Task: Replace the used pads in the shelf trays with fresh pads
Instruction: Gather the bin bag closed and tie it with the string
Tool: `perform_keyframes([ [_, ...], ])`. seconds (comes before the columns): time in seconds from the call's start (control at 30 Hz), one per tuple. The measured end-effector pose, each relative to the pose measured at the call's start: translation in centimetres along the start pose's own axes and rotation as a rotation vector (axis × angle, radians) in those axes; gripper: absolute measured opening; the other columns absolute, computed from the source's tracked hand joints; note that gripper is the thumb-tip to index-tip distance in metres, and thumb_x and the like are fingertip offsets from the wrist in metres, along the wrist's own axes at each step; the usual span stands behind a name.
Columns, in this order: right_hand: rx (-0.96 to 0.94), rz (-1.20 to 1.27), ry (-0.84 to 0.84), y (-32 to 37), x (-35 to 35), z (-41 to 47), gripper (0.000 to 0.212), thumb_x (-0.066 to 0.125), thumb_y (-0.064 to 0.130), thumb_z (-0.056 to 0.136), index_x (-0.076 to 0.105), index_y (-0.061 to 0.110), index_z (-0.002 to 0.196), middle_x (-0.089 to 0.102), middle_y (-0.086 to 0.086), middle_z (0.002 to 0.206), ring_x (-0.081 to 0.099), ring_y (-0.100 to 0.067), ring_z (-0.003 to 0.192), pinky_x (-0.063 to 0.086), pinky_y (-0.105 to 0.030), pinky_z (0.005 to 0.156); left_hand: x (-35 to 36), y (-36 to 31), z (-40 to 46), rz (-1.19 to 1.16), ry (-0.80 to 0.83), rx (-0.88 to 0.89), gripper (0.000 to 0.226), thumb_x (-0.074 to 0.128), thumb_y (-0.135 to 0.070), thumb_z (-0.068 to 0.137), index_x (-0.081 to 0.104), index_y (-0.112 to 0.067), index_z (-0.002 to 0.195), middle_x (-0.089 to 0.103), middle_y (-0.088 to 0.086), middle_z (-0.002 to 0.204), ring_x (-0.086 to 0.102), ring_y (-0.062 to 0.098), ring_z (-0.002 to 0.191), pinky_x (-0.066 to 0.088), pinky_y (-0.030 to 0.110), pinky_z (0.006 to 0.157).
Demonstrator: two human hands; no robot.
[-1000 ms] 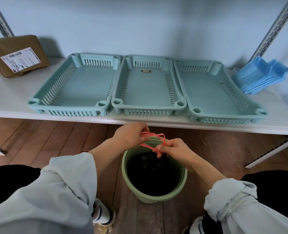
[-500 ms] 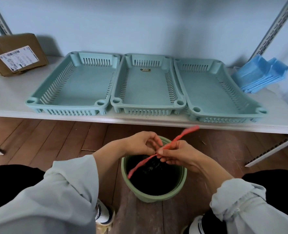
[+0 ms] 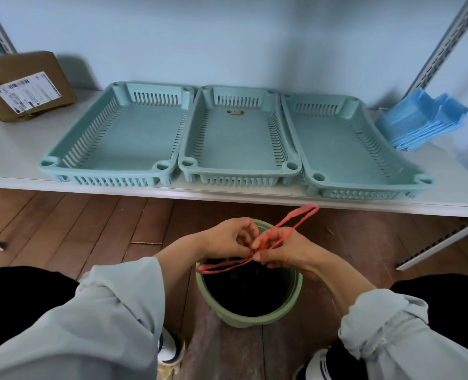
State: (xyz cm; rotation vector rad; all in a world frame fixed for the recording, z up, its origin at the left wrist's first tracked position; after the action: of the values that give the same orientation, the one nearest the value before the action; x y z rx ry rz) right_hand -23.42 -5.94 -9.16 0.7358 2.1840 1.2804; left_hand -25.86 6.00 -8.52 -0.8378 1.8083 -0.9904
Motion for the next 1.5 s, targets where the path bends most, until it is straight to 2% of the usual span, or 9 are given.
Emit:
perform_keyframes([
  [0.17, -0.085, -0.261, -0.232, 0.2, -0.7, 0.5, 0.024, 0.071, 0.001, 0.073, 0.060, 0.022, 0.068, 0.063, 0.001, 0.064, 0.059, -0.008, 0.053, 0.053, -0.030, 0.051, 0.4, 0.5, 0.2, -0.072, -0.026, -0.046, 0.031, 0.061, 0.008, 0.082, 0.050, -0.013, 0.102, 0.063, 0.002, 0.077, 0.058, 0.001, 0.056, 0.046, 0.010, 0.054],
  [0.3, -0.203, -0.283, -0.495, 0.2, -1.6, 0.1, 0.018, 0.072, 0.010, 0.074, 0.068, 0.027, 0.070, 0.071, 0.002, 0.070, 0.068, -0.009, 0.066, 0.054, -0.026, 0.060, -0.3, 0.8, 0.7, -0.193, -0.203, -0.070, 0.026, 0.056, 0.003, 0.088, 0.052, -0.013, 0.108, 0.065, 0.002, 0.078, 0.060, 0.008, 0.071, 0.049, 0.018, 0.072],
  [0.4, -0.281, -0.098, -0.463, 0.0, -1.6, -0.1, 0.025, 0.074, 0.000, 0.075, 0.072, 0.023, 0.064, 0.072, -0.002, 0.069, 0.070, -0.013, 0.070, 0.056, -0.021, 0.068, -0.6, 1.0, 0.5, -0.211, -0.181, -0.148, 0.025, 0.048, 0.000, 0.094, 0.057, -0.012, 0.114, 0.064, 0.001, 0.079, 0.056, 0.005, 0.067, 0.044, 0.014, 0.061],
  [0.53, -0.295, -0.093, -0.484, 0.0, -1.5, -0.3, 0.021, 0.077, 0.005, 0.074, 0.070, 0.022, 0.063, 0.072, -0.001, 0.069, 0.070, -0.008, 0.070, 0.055, -0.018, 0.068, -0.3, 1.0, 0.4, -0.054, -0.088, -0.147, 0.023, 0.055, -0.011, 0.094, 0.066, -0.014, 0.113, 0.058, 0.002, 0.087, 0.051, 0.007, 0.073, 0.043, 0.020, 0.064],
  [0.77, -0.247, -0.169, -0.468, -0.4, -1.9, -0.2, 0.017, 0.081, 0.016, 0.072, 0.070, 0.023, 0.062, 0.071, 0.001, 0.068, 0.069, -0.007, 0.069, 0.056, -0.022, 0.066, -0.7, 0.9, 0.5, -0.037, -0.112, -0.153, 0.018, 0.065, -0.007, 0.087, 0.071, -0.006, 0.103, 0.060, -0.005, 0.065, 0.053, 0.003, 0.058, 0.046, 0.017, 0.061],
  [0.9, -0.222, -0.038, -0.430, -0.5, -1.7, 0.0, 0.012, 0.078, 0.004, 0.074, 0.070, 0.011, 0.069, 0.070, -0.006, 0.067, 0.065, -0.011, 0.062, 0.055, -0.020, 0.060, -1.2, 0.4, 0.5, 0.060, -0.205, -0.113, 0.012, 0.067, -0.008, 0.082, 0.074, -0.006, 0.091, 0.060, -0.011, 0.056, 0.053, -0.003, 0.050, 0.046, 0.013, 0.057],
  [1.03, -0.196, -0.011, -0.347, 0.2, -1.2, 0.3, 0.010, 0.072, -0.001, 0.079, 0.066, 0.005, 0.073, 0.066, -0.008, 0.068, 0.062, -0.012, 0.058, 0.054, -0.016, 0.056, -1.8, -0.5, 0.5, 0.205, -0.345, -0.074, 0.006, 0.065, -0.015, 0.079, 0.071, -0.015, 0.081, 0.057, -0.010, 0.061, 0.050, 0.003, 0.056, 0.041, 0.017, 0.057],
  [1.2, -0.210, -0.023, -0.395, 0.0, -1.8, 0.0, 0.008, 0.075, 0.001, 0.077, 0.067, 0.004, 0.074, 0.068, -0.007, 0.068, 0.063, -0.005, 0.053, 0.053, -0.016, 0.055, -1.0, 0.0, 0.6, 0.028, -0.129, -0.132, 0.007, 0.066, -0.018, 0.087, 0.067, -0.015, 0.093, 0.060, 0.001, 0.080, 0.056, 0.010, 0.076, 0.052, 0.022, 0.066],
  [1.5, -0.200, 0.012, -0.350, 2.0, -2.1, 0.0, 0.010, 0.073, -0.001, 0.078, 0.067, 0.005, 0.073, 0.070, -0.012, 0.069, 0.065, -0.013, 0.055, 0.056, -0.020, 0.056, -3.8, -2.7, 0.8, 0.523, -0.211, -0.036, 0.011, 0.069, -0.025, 0.084, 0.071, -0.015, 0.089, 0.060, -0.012, 0.073, 0.055, 0.005, 0.074, 0.044, 0.023, 0.075],
])
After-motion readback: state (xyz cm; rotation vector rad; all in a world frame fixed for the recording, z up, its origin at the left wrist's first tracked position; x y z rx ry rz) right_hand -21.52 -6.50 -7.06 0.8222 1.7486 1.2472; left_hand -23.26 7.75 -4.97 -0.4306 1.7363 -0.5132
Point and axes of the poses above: each hand's wrist, its own z-axis towards the middle knuckle, its own x-axis out of the palm, y = z × x, the point moved 6 cm from there along z, towards the middle knuckle
